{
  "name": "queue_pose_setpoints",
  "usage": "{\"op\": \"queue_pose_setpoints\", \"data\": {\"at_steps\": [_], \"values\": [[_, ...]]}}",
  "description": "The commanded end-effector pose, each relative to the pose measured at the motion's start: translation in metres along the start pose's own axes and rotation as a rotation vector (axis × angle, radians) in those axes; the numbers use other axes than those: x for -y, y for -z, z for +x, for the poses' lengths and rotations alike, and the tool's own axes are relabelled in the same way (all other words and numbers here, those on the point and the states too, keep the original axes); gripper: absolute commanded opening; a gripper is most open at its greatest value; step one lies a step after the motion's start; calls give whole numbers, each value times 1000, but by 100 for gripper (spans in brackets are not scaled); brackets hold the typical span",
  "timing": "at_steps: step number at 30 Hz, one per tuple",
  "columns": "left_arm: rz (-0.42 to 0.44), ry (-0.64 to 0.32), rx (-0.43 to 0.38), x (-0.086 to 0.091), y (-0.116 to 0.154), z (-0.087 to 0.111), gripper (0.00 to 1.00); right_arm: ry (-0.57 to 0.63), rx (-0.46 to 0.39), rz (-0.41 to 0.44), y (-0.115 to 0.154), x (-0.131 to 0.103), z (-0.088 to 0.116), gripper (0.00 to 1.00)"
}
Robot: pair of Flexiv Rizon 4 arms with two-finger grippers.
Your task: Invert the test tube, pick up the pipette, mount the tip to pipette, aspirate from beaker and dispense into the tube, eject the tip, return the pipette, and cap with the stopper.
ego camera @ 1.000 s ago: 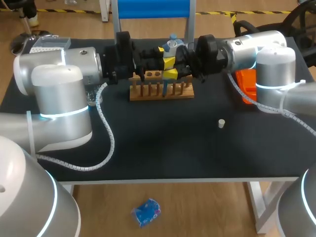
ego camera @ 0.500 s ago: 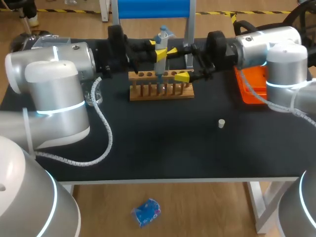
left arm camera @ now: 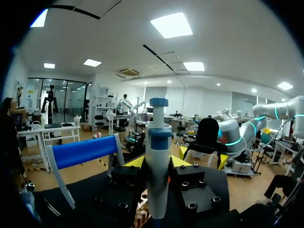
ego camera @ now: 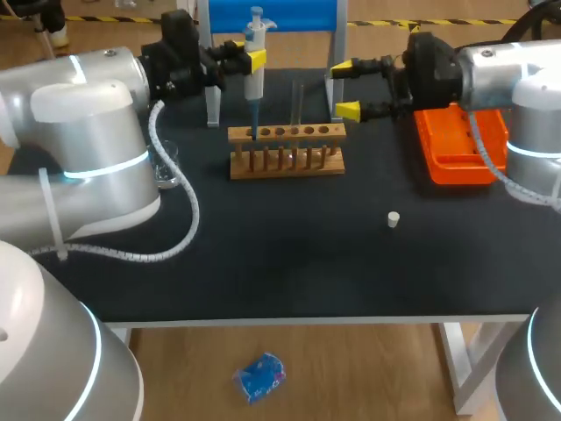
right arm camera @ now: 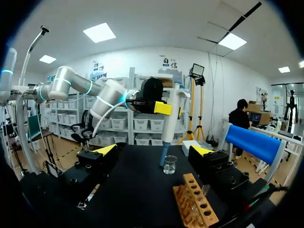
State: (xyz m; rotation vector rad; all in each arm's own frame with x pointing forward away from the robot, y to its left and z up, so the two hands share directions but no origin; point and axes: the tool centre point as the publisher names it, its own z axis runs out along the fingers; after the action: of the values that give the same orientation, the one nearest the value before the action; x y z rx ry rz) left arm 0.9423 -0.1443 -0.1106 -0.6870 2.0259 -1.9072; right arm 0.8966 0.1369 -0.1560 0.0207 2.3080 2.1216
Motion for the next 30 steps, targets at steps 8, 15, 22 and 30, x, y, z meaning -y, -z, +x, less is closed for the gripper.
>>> {"op": "queue_pose_setpoints", "data": {"at_steps": [8,15,22,30], "values": [[42,63,136,11,-13,-24,0,3,196,79,13,-19,-16,100],[42,63,136,11,-13,-24,0,3,196,79,13,-19,-16,100],[42,63,136,11,-13,-24,0,-14,219,87,11,-17,-21,100],[-4,115,204,6,-23,-87,0,11,379,190,-1,-14,-49,100]]}}
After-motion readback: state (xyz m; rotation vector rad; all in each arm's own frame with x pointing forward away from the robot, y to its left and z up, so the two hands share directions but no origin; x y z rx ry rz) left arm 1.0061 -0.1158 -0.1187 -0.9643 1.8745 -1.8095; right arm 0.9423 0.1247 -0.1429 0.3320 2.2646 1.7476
